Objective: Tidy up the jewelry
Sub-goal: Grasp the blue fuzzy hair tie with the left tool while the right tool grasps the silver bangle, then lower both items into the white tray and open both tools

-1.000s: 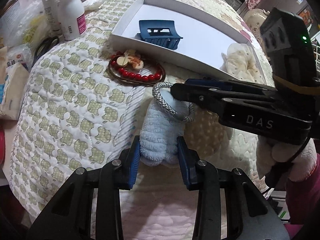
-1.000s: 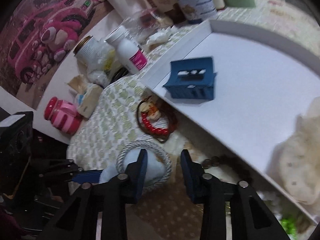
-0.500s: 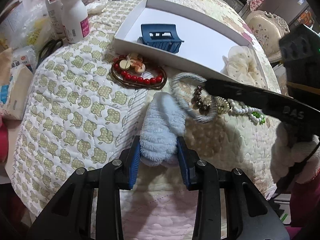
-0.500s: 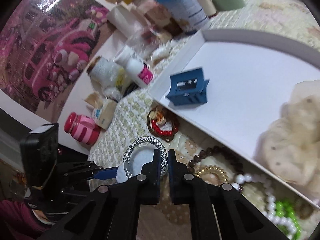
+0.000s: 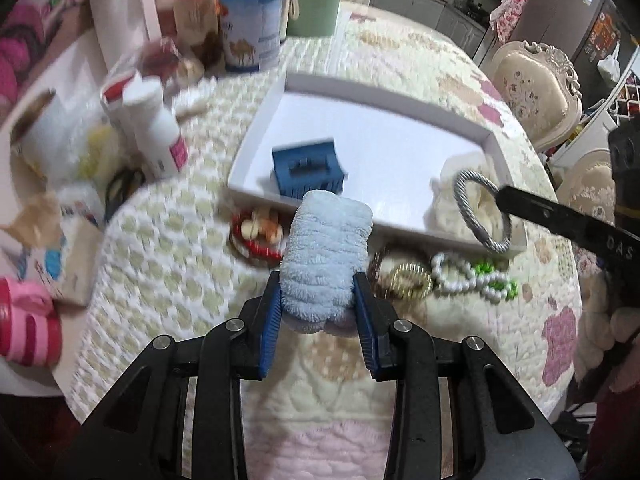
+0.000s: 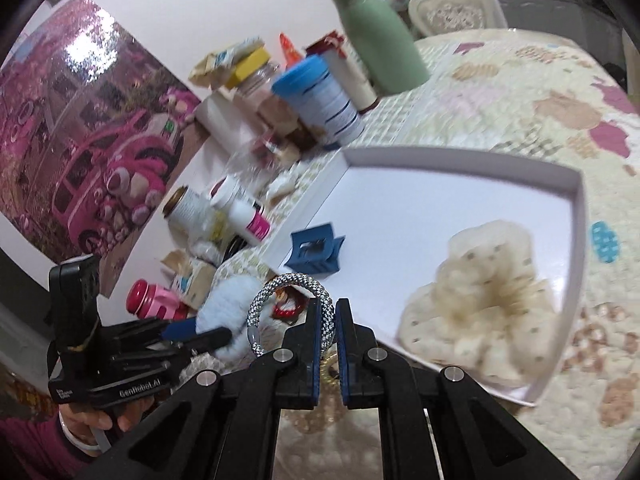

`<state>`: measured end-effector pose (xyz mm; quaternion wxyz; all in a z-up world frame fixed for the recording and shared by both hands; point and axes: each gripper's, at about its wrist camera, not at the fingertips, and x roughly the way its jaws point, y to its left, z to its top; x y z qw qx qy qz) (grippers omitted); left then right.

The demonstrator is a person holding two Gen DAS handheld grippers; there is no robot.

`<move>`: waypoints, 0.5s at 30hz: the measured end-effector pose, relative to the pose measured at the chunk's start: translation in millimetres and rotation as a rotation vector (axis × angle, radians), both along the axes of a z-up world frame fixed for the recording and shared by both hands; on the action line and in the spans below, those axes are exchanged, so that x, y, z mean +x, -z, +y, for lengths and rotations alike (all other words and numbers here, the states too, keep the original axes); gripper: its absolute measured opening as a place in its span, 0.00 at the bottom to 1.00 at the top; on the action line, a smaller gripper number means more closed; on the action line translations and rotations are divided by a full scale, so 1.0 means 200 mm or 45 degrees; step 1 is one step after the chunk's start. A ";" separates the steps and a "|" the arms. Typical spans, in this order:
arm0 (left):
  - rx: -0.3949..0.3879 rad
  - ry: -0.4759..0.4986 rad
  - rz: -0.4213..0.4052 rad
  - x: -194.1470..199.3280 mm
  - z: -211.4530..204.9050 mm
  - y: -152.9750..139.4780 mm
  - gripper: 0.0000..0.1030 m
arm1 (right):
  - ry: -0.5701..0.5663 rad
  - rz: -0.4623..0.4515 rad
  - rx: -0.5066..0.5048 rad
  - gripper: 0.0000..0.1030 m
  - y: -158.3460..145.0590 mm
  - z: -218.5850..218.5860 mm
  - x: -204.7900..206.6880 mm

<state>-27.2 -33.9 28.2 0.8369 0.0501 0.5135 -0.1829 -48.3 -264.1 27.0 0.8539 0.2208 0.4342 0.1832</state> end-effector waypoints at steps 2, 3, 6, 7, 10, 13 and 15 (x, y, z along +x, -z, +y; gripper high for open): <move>0.015 0.002 -0.040 0.02 -0.02 -0.04 0.32 | 0.017 -0.017 -0.012 0.06 -0.03 -0.03 -0.01; 0.023 0.006 -0.058 0.03 -0.04 -0.06 0.32 | 0.026 -0.026 -0.017 0.06 -0.05 -0.04 -0.02; 0.046 0.025 -0.106 0.05 -0.08 -0.10 0.32 | 0.057 -0.052 -0.032 0.06 -0.10 -0.08 -0.03; 0.049 0.030 -0.115 0.07 -0.10 -0.11 0.32 | 0.067 -0.058 -0.038 0.06 -0.11 -0.10 -0.04; 0.055 0.036 -0.137 0.10 -0.13 -0.13 0.32 | 0.087 -0.072 -0.052 0.06 -0.14 -0.12 -0.04; 0.055 0.041 -0.152 0.13 -0.16 -0.15 0.32 | 0.103 -0.080 -0.068 0.06 -0.16 -0.14 -0.04; 0.058 0.046 -0.162 0.14 -0.17 -0.16 0.32 | 0.117 -0.081 -0.079 0.06 -0.17 -0.15 -0.04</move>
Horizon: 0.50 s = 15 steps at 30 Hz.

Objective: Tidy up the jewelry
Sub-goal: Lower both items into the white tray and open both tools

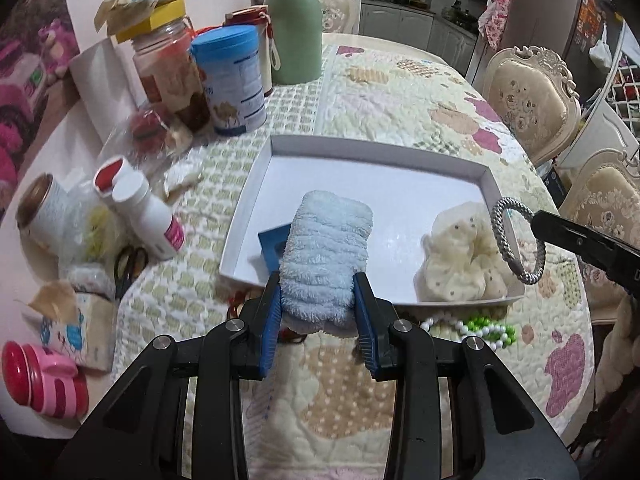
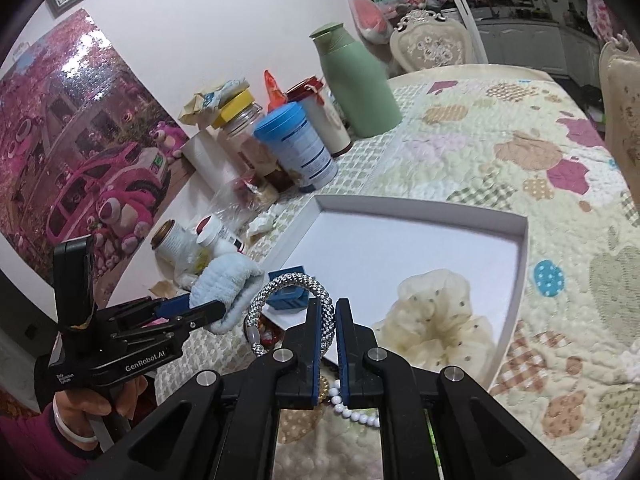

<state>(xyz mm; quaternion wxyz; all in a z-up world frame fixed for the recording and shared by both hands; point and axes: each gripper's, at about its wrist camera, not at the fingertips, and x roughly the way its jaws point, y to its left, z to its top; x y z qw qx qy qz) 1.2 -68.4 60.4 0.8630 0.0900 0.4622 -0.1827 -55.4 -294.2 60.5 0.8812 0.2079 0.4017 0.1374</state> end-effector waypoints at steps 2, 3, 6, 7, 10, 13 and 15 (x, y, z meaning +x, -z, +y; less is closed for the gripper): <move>0.003 0.003 -0.008 0.02 -0.02 0.00 0.32 | 0.015 0.000 -0.008 0.06 -0.01 -0.01 0.01; 0.003 0.002 -0.011 0.04 -0.03 -0.01 0.32 | 0.022 -0.001 -0.012 0.06 -0.01 -0.02 0.02; 0.001 0.003 -0.013 0.08 -0.05 0.00 0.32 | 0.037 -0.004 -0.022 0.06 -0.01 -0.04 0.03; 0.002 0.004 -0.013 0.10 -0.06 0.00 0.32 | 0.044 -0.004 -0.026 0.06 -0.02 -0.04 0.04; 0.001 0.008 -0.012 0.14 -0.09 0.01 0.32 | 0.067 -0.001 -0.042 0.06 -0.02 -0.07 0.07; -0.003 0.012 -0.004 0.19 -0.12 0.02 0.32 | 0.090 0.006 -0.062 0.06 -0.01 -0.09 0.11; -0.010 0.017 0.003 0.23 -0.15 0.03 0.32 | 0.104 0.011 -0.076 0.06 -0.01 -0.10 0.14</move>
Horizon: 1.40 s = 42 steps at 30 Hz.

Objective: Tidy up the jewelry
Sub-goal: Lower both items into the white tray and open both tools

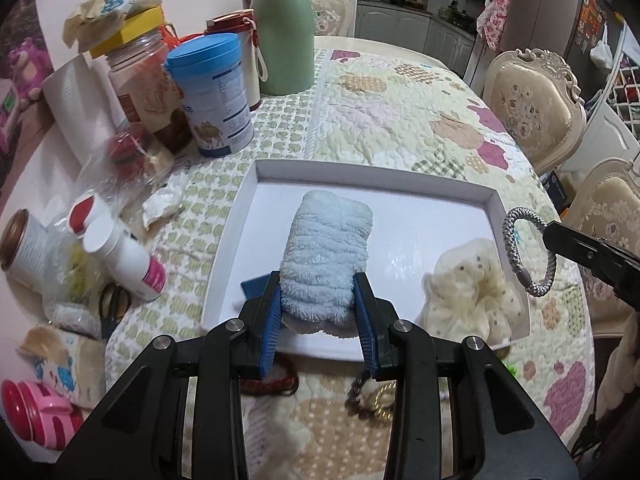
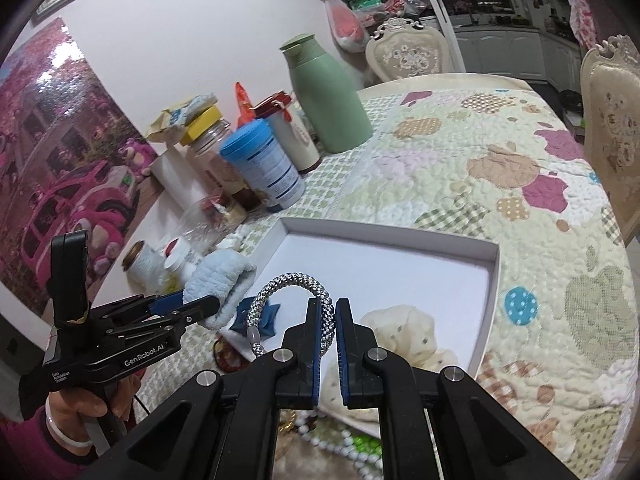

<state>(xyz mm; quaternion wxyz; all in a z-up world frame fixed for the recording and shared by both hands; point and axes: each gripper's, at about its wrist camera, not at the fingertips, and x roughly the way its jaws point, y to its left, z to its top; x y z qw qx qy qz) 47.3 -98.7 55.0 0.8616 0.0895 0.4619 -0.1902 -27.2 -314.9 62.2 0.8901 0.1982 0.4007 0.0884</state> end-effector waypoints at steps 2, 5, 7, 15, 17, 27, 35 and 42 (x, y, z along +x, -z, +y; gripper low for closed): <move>-0.004 0.002 0.009 0.03 -0.02 0.01 0.32 | 0.015 0.008 -0.009 0.06 0.01 -0.02 0.03; -0.016 0.009 0.035 0.09 -0.06 0.04 0.32 | 0.045 0.027 -0.024 0.06 0.04 -0.05 0.09; -0.018 0.012 0.050 0.13 -0.10 0.07 0.32 | 0.063 0.041 -0.035 0.06 0.06 -0.07 0.13; -0.035 0.023 0.104 0.29 -0.20 0.16 0.32 | 0.138 0.107 -0.045 0.06 0.19 -0.17 0.27; -0.038 0.023 0.118 0.32 -0.22 0.19 0.32 | 0.153 0.127 -0.043 0.06 0.23 -0.19 0.30; -0.023 0.005 0.169 0.43 -0.26 0.32 0.32 | 0.228 0.227 -0.097 0.06 0.41 -0.27 0.39; 0.000 -0.032 0.189 0.48 -0.25 0.39 0.32 | 0.259 0.288 -0.150 0.06 0.52 -0.30 0.43; 0.009 -0.049 0.196 0.50 -0.24 0.41 0.32 | 0.266 0.311 -0.178 0.06 0.56 -0.30 0.45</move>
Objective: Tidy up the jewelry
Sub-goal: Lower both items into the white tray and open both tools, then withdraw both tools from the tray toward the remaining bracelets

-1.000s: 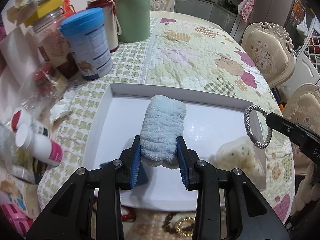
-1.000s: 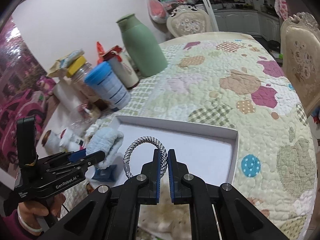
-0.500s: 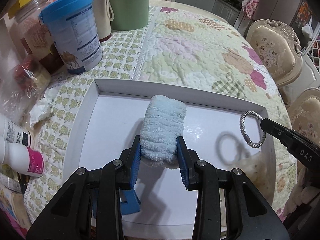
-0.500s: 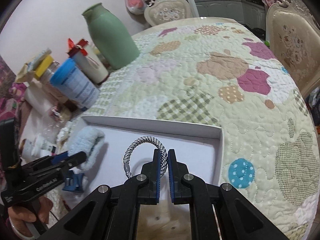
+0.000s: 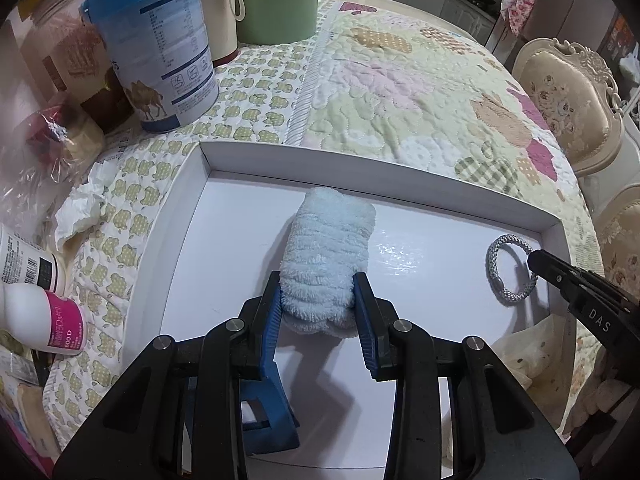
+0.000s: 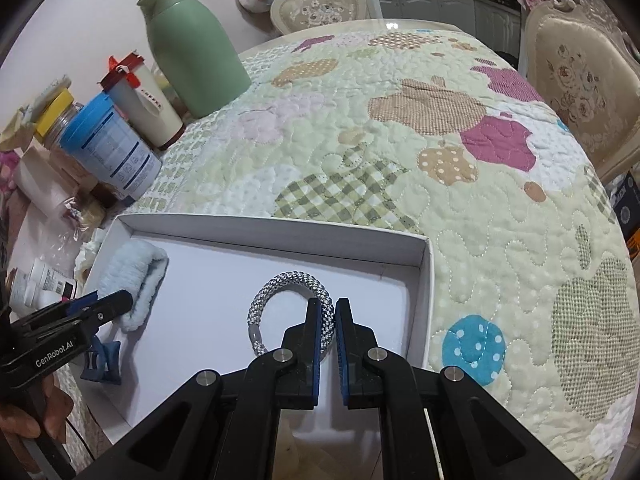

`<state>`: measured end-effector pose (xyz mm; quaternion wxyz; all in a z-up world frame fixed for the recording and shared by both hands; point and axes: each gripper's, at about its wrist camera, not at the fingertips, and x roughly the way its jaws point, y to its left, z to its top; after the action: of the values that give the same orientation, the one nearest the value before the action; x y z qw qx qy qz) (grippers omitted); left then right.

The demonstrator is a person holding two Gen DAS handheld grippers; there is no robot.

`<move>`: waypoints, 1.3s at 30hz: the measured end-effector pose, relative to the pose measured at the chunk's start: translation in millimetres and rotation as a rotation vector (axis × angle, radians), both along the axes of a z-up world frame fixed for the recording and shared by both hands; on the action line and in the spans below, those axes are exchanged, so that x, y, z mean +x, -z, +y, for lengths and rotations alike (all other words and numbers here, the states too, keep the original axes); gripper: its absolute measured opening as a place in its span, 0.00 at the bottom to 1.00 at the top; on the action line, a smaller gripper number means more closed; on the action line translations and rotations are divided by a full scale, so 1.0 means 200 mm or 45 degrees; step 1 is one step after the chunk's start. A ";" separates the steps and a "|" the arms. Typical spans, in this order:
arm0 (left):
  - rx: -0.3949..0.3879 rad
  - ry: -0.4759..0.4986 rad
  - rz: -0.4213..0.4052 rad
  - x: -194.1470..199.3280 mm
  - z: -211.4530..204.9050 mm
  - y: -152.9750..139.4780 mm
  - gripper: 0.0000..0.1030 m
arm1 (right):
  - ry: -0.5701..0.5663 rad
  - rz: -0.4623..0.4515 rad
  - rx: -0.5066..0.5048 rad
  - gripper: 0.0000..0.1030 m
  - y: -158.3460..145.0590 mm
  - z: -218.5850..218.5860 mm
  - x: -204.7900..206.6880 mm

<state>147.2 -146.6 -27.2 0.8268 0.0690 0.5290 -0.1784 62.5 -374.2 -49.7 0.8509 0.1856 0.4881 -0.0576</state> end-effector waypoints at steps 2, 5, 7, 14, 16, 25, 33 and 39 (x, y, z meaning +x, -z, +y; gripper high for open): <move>0.006 -0.007 -0.005 0.00 0.00 0.00 0.32 | 0.011 0.006 0.010 0.06 0.01 -0.01 0.00; 0.012 -0.014 -0.003 0.01 0.00 0.01 0.33 | 0.014 0.006 0.036 0.06 0.02 -0.02 0.00; 0.014 -0.017 0.001 0.01 0.00 0.01 0.37 | 0.025 -0.002 0.028 0.07 0.02 -0.03 -0.01; 0.022 -0.034 0.022 0.01 0.01 0.01 0.47 | 0.033 -0.023 0.052 0.23 -0.02 -0.03 -0.05; 0.022 -0.040 0.026 0.00 0.02 0.00 0.50 | 0.035 -0.039 0.065 0.23 -0.05 -0.03 -0.08; 0.014 -0.038 -0.030 -0.10 0.04 -0.12 0.53 | 0.014 -0.108 0.073 0.24 -0.20 0.06 -0.19; 0.021 -0.035 -0.097 -0.27 0.09 -0.21 0.53 | -0.020 -0.167 0.054 0.30 -0.32 0.16 -0.34; 0.040 -0.034 -0.126 -0.40 0.13 -0.24 0.53 | -0.047 -0.176 0.049 0.31 -0.36 0.22 -0.45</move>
<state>66.7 -119.7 20.7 0.8530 0.0837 0.4911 -0.1555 -27.0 -329.5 23.0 0.8797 0.1967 0.4325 -0.0196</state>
